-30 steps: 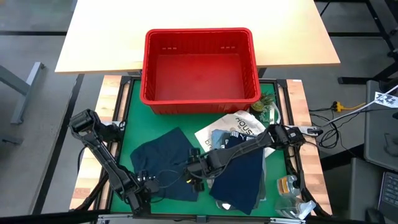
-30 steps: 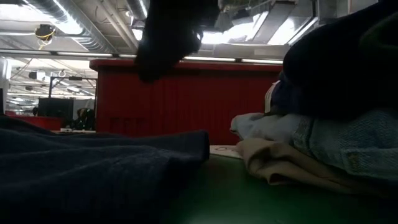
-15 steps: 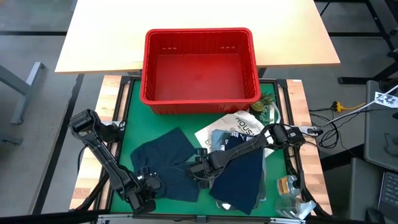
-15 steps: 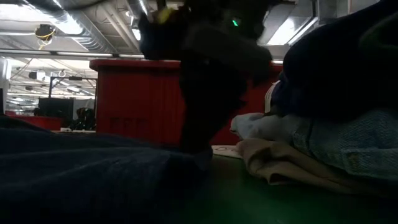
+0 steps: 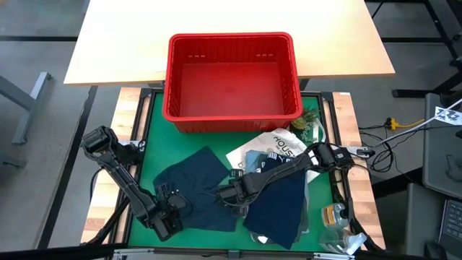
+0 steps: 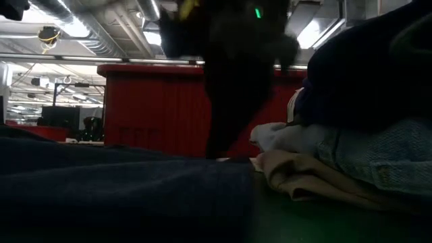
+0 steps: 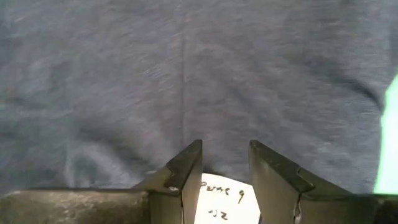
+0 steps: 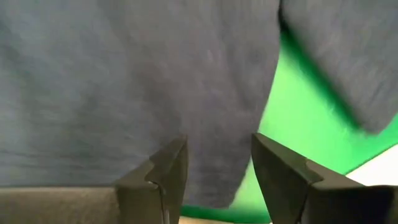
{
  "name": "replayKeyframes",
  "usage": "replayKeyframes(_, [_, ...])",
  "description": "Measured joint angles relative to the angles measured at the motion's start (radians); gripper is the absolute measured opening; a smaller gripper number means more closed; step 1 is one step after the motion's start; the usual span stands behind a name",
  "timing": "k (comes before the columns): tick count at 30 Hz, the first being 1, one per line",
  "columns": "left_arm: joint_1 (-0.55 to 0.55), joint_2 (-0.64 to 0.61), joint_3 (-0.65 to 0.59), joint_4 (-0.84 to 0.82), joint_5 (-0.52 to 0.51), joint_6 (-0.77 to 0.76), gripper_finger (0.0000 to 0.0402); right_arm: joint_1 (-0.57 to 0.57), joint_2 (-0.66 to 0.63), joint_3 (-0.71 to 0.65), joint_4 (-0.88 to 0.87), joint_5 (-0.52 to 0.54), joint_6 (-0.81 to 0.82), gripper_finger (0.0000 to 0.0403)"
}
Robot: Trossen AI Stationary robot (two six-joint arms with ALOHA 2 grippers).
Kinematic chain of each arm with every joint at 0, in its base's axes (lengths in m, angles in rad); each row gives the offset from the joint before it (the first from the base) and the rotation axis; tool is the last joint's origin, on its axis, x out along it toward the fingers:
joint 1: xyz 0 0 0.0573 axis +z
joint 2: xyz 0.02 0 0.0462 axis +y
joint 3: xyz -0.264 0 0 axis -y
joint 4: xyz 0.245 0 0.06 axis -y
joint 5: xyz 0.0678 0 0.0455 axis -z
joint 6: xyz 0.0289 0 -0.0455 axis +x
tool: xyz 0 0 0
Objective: Fold Laundry from Bin
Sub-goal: Fold the dark gray shorts
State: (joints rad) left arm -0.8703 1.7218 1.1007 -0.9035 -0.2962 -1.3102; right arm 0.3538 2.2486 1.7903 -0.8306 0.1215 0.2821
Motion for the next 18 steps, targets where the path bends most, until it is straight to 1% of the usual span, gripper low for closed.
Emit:
replayKeyframes(7, [-0.003,0.000,0.000,-0.005,0.027,-0.026,0.0124,0.030,-0.002,0.119,-0.003,-0.011,-0.001,0.0177])
replayKeyframes(9, [-0.003,0.000,0.000,0.000,0.027,-0.027,0.0124,0.043,-0.002,0.139,0.001,-0.030,-0.002,0.0177])
replayKeyframes(13, [-0.003,0.000,0.000,0.007,0.021,-0.027,0.0124,0.081,-0.001,0.143,0.034,-0.063,-0.002,0.0177])
replayKeyframes(18, [-0.003,0.000,0.000,0.007,-0.010,-0.027,0.0124,0.128,0.012,0.143,0.084,-0.060,-0.001,0.0177])
